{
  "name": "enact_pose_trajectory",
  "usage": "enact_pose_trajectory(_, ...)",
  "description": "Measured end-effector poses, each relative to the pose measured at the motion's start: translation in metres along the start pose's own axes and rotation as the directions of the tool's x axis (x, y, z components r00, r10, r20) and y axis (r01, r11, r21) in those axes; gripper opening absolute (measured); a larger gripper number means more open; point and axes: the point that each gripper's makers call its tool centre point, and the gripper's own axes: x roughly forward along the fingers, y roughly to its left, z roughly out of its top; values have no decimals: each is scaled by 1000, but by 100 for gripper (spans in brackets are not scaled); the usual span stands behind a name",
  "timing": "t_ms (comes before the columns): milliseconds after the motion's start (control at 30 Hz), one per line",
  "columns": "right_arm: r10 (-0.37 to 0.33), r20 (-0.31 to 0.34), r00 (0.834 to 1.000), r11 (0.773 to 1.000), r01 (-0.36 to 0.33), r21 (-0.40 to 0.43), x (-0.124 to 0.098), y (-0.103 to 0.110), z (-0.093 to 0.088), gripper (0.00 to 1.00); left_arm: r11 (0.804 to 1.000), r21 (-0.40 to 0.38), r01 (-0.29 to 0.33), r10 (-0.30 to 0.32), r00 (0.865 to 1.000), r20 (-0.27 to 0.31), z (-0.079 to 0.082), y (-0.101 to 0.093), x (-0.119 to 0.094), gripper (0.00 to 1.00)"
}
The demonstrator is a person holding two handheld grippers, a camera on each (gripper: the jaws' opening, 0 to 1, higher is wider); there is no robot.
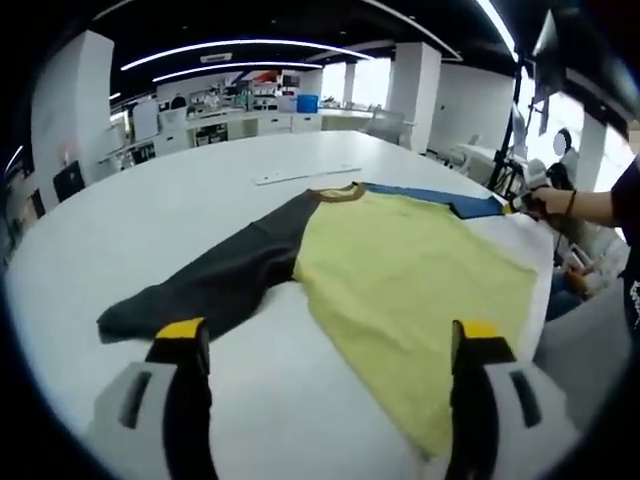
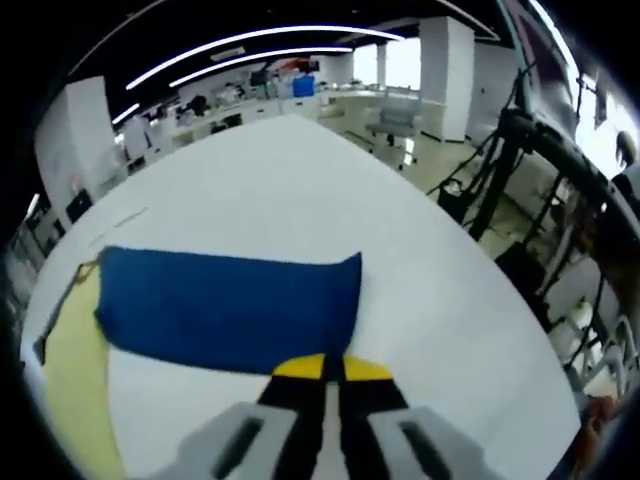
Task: Fold the garment on the visible template until the final outline fits inside the template.
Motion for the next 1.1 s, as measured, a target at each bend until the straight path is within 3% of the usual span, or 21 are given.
enact_pose_trajectory(100,9,3,1000,1000,-9,-10,-9,10,1,0,1000,6,3,-3,1000,1,-1,0,-2,99)
enact_pose_trajectory(167,12,10,1000,1000,-12,-16,-1,5,9,0,1000,4,4,-4,1000,-4,-2,-1,-2,99)
enact_pose_trajectory(233,19,18,1000,999,-19,-31,-16,19,6,0,1000,4,2,-2,1000,-6,-3,0,-3,99)
enact_pose_trajectory(367,35,36,999,998,-33,-57,-12,21,21,0,1000,3,1,-1,1000,-3,-3,0,-4,99)
enact_pose_trajectory(633,109,100,989,986,-94,-138,-24,58,47,0,1000,1,22,-22,1000,-7,-6,-6,-8,99)
enact_pose_trajectory(1100,207,112,972,951,-174,-254,-20,111,78,0,999,13,30,-30,1000,-4,-3,-12,-18,99)
